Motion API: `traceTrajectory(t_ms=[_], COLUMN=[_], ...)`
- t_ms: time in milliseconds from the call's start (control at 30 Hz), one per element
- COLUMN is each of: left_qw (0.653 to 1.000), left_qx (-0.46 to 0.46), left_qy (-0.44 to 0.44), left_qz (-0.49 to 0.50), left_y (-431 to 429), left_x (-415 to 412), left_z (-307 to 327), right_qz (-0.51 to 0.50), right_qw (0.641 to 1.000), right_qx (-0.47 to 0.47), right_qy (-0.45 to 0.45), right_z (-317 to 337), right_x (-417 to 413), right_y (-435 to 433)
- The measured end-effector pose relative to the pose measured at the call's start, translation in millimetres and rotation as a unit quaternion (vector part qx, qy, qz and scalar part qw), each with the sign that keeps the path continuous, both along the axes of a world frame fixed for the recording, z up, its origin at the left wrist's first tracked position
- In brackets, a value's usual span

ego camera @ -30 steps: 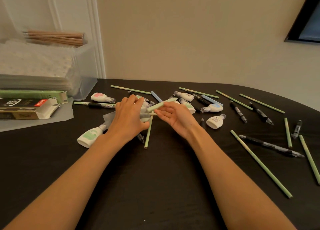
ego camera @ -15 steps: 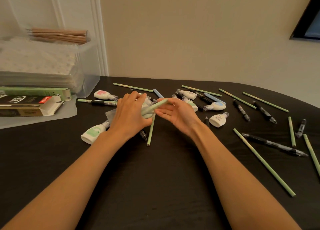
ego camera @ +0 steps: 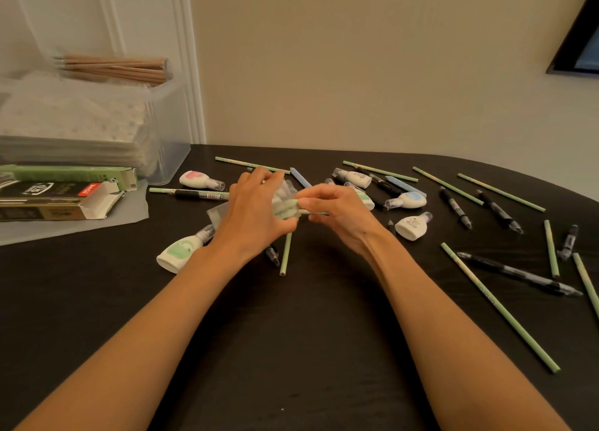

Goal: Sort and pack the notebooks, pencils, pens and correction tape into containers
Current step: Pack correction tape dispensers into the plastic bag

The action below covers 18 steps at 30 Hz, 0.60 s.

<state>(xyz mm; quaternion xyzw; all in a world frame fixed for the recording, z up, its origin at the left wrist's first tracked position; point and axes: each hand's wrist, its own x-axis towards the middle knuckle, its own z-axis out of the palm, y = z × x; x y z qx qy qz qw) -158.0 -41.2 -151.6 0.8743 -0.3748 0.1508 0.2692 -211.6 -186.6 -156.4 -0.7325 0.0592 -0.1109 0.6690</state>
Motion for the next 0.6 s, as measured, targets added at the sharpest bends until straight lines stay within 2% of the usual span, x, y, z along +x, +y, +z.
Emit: traceTrajectory(t_ms=[167,267,333,400,467,533,600], left_qw=[1.0,1.0,0.998,0.995,0.991,0.99,0.99], left_qx=[-0.001,0.01,0.019,0.021,0.026,0.031,0.047], left_qy=[0.015,0.01,0.013,0.026,0.04,0.046,0.046], left_qz=[0.004,0.024,0.053,0.092,0.122,0.132,0.127], left_y=[-8,-17,-25,-34,-41,-47,-46], left_x=[8,18,25,35,43,56,54], left_z=[2,8,13,16,16,11,5], right_qz=[0.036,0.039,-0.027,-0.134,-0.213,-0.246,-0.258], right_qw=[0.999,0.999,0.995,0.981,0.973,0.954,0.913], right_qx=[0.002,0.03,0.096,0.139,0.059,-0.118,-0.273], right_qy=[0.032,0.012,0.001,0.011,0.058,0.124,0.158], right_z=[4,10,14,15,11,2,-3], right_x=[7,14,24,41,58,86,101], right_y=[-1,-8,-13,-26,-39,-51,-55])
